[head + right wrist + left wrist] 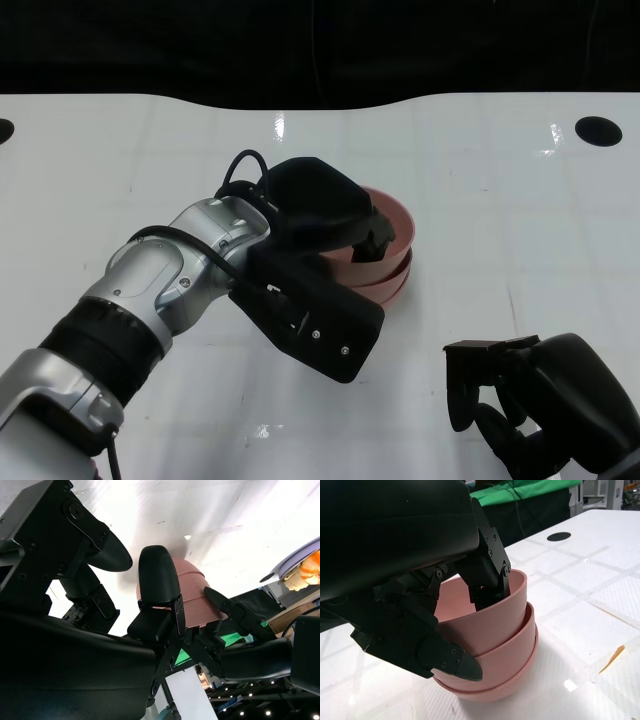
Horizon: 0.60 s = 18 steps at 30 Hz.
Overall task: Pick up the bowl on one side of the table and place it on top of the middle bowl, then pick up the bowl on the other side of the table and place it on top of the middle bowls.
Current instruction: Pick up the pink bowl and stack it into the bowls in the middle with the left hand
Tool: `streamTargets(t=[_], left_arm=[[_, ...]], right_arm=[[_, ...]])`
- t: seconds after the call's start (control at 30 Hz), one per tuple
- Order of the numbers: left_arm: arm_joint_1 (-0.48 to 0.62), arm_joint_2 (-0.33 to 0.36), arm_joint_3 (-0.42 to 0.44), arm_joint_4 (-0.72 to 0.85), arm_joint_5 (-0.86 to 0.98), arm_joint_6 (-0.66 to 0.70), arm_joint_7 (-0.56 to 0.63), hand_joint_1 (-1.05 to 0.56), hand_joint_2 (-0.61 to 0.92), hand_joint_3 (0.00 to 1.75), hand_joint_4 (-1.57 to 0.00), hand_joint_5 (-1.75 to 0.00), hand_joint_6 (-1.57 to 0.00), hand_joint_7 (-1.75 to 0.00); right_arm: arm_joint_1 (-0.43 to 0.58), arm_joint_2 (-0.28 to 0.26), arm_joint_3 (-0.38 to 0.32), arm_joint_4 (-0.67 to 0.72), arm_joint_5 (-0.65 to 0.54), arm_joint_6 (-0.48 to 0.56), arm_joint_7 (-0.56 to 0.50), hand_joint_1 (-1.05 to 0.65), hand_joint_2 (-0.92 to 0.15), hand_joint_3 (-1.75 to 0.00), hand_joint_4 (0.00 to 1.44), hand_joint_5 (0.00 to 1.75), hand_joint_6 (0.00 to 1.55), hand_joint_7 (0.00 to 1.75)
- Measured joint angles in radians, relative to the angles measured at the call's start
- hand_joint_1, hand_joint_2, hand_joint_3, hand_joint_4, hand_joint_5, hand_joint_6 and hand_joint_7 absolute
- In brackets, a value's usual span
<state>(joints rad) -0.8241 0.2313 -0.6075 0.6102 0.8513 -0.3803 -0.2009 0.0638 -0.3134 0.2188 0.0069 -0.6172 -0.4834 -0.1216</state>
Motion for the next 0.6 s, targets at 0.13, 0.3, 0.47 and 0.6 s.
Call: streamTargets(t=[0.13, 0.3, 0.47, 0.6], left_arm=[[0.0, 0.0, -0.008, 0.002, 0.001, 0.028, -0.018, -0.42, 0.92, 0.18, -0.7, -0.8, -0.77, -0.24], [0.0, 0.004, -0.009, -0.021, -0.006, 0.065, -0.087, -0.48, 0.92, 0.19, -0.48, -0.46, -0.59, -0.03], [0.002, 0.008, -0.009, -0.059, -0.024, 0.093, -0.107, -0.61, 0.92, 0.15, -0.4, -0.27, -0.46, 0.0], [0.009, 0.015, -0.009, -0.086, -0.026, 0.109, -0.107, -0.68, 0.92, 0.15, -0.35, -0.22, -0.39, 0.0]], right_arm=[[0.0, 0.0, 0.0, -0.005, 0.0, 0.0, 0.0, -0.07, -0.13, -1.61, 1.0, 1.75, 0.85, 1.58], [0.0, 0.0, 0.0, -0.007, 0.001, 0.001, 0.001, -0.07, -0.13, -1.61, 0.99, 1.75, 0.85, 1.57], [0.0, 0.0, 0.0, -0.012, 0.001, 0.002, 0.003, -0.07, -0.14, -1.61, 0.99, 1.75, 0.84, 1.56], [0.0, 0.0, 0.0, -0.011, 0.001, 0.0, 0.003, -0.08, -0.14, -1.61, 0.99, 1.75, 0.84, 1.56]])
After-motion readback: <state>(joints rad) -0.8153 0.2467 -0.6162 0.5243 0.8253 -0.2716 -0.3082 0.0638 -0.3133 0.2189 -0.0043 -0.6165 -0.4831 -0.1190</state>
